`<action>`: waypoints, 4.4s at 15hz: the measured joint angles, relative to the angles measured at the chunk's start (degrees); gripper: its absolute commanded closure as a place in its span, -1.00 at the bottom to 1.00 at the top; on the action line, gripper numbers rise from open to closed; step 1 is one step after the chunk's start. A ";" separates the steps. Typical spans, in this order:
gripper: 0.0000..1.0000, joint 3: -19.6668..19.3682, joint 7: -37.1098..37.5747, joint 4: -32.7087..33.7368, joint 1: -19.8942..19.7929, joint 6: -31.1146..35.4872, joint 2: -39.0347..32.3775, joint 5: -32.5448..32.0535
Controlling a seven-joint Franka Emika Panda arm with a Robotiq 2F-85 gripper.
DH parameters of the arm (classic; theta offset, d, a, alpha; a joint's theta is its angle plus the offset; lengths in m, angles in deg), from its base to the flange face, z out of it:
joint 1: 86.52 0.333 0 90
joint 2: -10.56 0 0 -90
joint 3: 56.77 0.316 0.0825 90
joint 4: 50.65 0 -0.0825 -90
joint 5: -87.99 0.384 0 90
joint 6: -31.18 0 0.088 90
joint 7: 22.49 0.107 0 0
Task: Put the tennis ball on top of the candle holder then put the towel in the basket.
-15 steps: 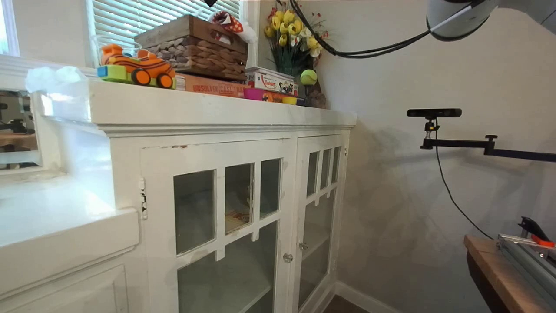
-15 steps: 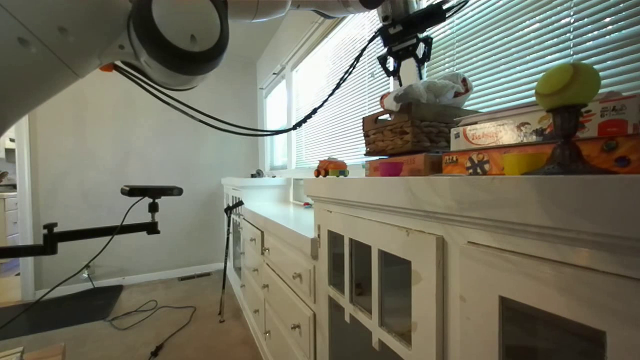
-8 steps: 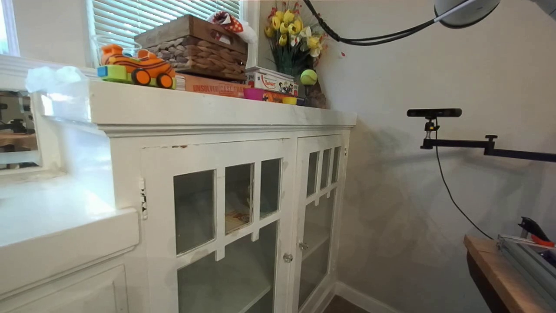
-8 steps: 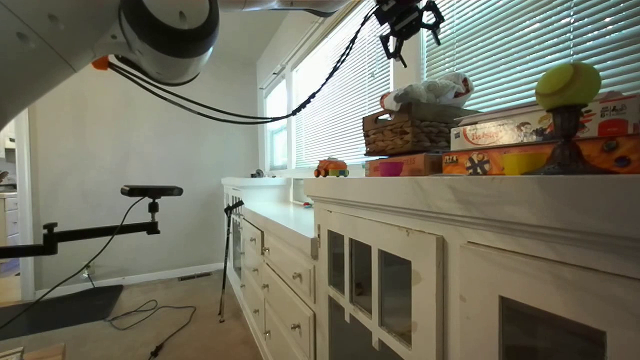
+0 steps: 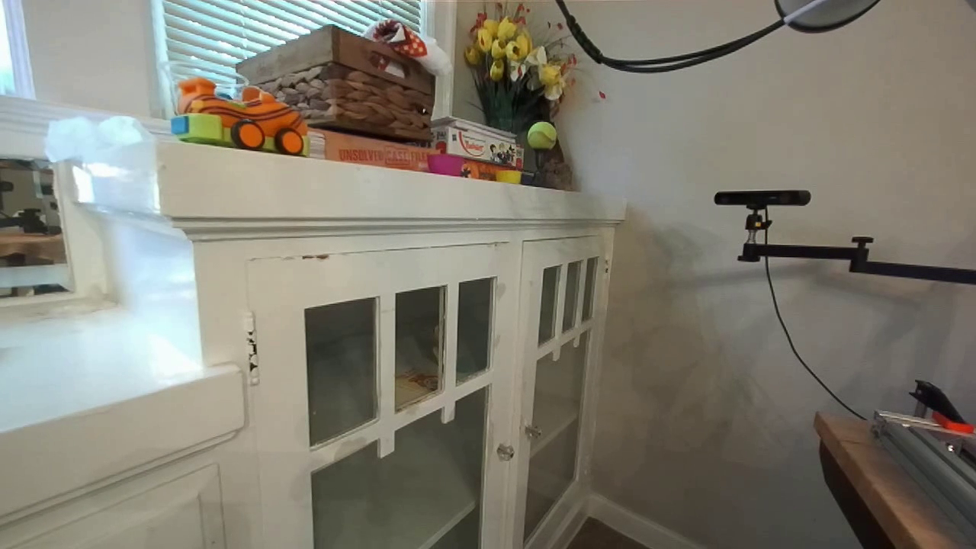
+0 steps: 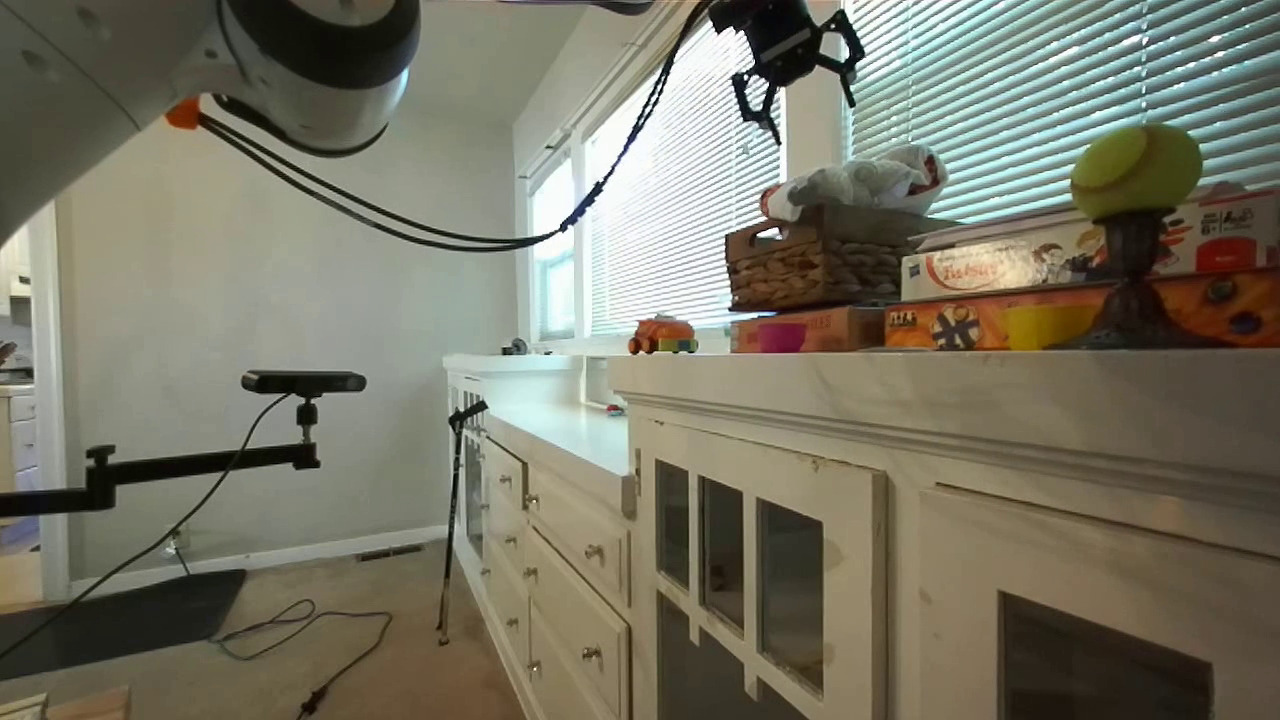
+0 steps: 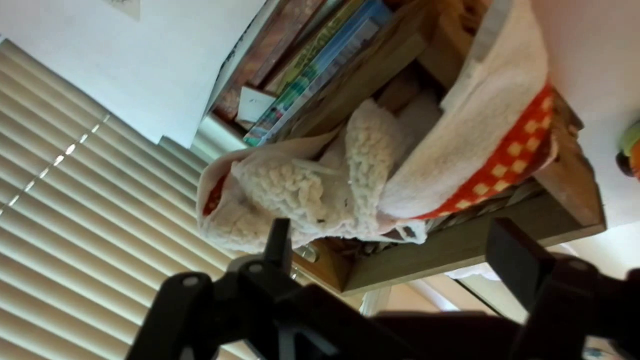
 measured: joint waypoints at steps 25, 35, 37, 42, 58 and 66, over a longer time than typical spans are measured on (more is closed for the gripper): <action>0.23 4.36 6.72 -0.77 -1.92 -11.60 -3.70 2.65; 0.98 4.36 7.94 -0.54 -1.35 -5.61 -2.77 2.65; 0.97 4.36 8.04 -0.54 -1.18 -3.07 -2.63 2.65; 0.97 4.35 8.04 -0.64 -0.45 3.67 -3.32 2.63; -0.16 2.53 8.04 -0.73 2.44 12.78 -8.86 1.24; -1.00 2.26 8.02 0.28 2.30 13.53 -5.88 1.16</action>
